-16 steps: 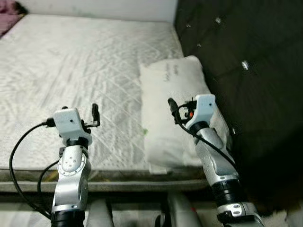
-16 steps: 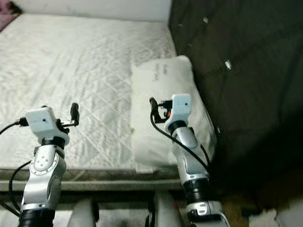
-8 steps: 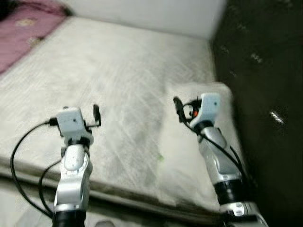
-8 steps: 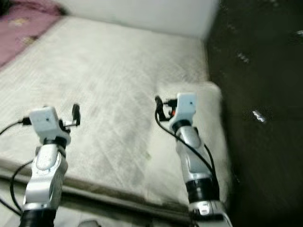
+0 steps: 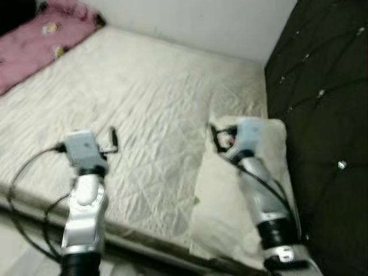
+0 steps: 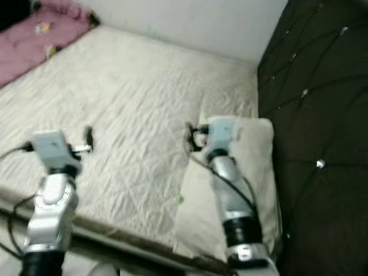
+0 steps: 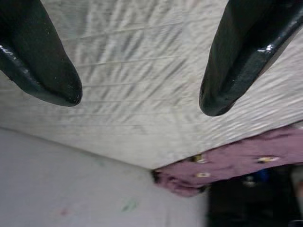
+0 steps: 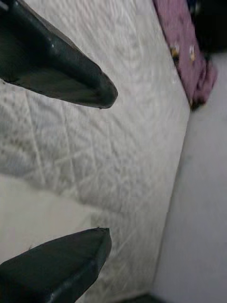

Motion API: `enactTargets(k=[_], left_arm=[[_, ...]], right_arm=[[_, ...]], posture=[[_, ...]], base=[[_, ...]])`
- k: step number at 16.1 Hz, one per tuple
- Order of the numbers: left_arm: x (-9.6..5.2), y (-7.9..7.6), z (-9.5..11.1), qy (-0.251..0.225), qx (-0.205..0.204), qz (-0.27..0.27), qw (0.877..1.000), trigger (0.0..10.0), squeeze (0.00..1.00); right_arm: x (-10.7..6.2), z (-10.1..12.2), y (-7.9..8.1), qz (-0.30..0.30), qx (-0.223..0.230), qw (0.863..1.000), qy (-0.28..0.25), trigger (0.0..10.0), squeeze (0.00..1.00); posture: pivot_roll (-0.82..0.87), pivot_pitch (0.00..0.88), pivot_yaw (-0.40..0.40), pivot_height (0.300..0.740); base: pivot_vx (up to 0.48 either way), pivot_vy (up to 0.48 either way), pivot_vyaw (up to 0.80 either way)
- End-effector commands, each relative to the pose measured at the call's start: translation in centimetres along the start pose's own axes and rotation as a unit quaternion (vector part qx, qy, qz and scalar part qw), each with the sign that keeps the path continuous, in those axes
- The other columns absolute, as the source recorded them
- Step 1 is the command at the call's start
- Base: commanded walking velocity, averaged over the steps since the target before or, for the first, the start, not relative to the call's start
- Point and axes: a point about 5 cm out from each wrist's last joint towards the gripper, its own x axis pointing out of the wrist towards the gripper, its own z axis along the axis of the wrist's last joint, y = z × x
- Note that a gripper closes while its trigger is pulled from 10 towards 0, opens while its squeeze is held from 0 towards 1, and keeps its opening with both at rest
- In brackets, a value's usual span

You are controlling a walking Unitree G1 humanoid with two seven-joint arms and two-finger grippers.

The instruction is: Clean up the room

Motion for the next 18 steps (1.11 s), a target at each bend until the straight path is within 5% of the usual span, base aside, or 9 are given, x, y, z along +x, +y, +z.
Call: enactTargets(k=[1,4,7,18], left_arm=[[0.0,-0.78,0.06,0.001,-0.007,-0.013,1.0,10.0,0.0],[0.02,-0.84,0.04,0.002,-0.013,-0.014,1.0,10.0,0.0],[0.03,-0.86,0.01,0.003,-0.02,-0.016,1.0,10.0,0.0],[0.1,-1.02,0.44,-0.016,-0.026,-0.021,0.999,10.0,0.0]], right_arm=[[0.03,0.17,-1.15,-0.023,0.003,1.0,0.001,10.0,0.0],[0.06,0.1,-1.16,-0.024,0.015,1.0,0.003,10.0,0.0],[0.1,0.13,-0.85,-0.015,0.021,1.0,0.001,10.0,0.0],[0.34,-0.08,-0.78,-0.01,0.022,1.0,0.01,10.0,0.0]], posture=[[-0.03,0.0,-0.076,0.74],[-0.03,0.0,-0.077,0.74],[-0.03,0.0,-0.077,0.74],[-0.02,0.0,-0.083,0.74]], base=[[0.0,0.0,0.0],[0.0,0.0,0.0],[0.0,0.48,-0.77],[0.0,0.48,0.0]])
